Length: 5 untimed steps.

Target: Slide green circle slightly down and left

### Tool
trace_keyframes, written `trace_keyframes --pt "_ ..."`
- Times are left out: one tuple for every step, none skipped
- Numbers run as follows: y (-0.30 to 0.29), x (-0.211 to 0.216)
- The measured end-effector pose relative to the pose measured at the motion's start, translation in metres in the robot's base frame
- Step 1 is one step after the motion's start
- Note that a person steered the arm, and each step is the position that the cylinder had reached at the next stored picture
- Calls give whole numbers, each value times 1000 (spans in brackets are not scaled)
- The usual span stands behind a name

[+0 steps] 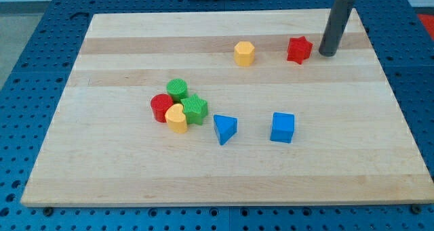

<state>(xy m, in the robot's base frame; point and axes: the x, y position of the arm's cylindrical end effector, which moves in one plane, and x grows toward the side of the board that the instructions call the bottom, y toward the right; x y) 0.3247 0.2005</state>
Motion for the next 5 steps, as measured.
trace_keyframes --pt "-36 -9" --pt "-88 -10" --pt "-122 -9" --pt "-100 -16" --pt "-59 -16"
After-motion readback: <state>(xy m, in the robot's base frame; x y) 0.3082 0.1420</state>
